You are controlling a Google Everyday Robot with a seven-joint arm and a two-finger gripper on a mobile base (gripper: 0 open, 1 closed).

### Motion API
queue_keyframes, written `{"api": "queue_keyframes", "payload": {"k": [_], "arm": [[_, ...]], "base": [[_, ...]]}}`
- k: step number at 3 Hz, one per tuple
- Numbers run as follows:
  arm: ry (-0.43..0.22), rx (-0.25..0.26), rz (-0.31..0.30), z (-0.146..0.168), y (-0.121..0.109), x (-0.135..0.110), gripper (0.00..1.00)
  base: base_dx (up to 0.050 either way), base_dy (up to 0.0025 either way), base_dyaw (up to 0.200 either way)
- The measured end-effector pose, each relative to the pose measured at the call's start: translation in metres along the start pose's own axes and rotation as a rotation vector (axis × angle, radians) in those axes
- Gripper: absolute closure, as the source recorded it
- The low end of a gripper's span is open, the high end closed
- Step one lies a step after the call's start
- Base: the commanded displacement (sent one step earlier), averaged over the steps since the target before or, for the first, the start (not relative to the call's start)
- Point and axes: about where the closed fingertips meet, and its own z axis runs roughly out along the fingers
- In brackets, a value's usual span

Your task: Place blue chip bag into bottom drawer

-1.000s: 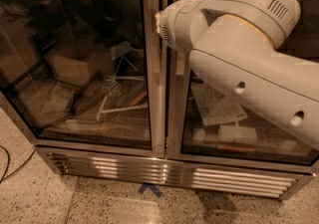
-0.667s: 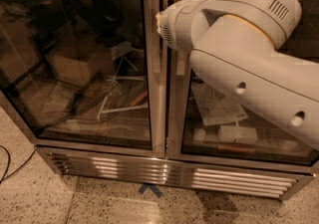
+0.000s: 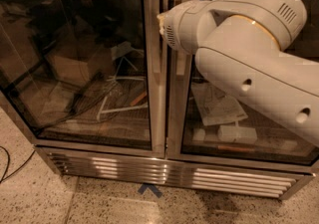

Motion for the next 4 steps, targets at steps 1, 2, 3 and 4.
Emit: {"api": "queue_keyframes", "payload": {"k": [1, 2, 3, 4], "arm": [[-0.004, -0.005, 0.047, 0.000, -0.005, 0.003, 1.00], [-0.004, -0.005, 0.047, 0.000, -0.005, 0.003, 1.00], [-0.004, 0.012, 0.071, -0.009, -0.013, 0.004, 1.00], [-0.007, 0.019, 0.090, -0.019, -0.017, 0.003, 1.00]], "base": [[0.000, 0.00000, 0.000], [0.000, 0.00000, 0.000], [0.000, 0.00000, 0.000], [0.000, 0.00000, 0.000]]}}
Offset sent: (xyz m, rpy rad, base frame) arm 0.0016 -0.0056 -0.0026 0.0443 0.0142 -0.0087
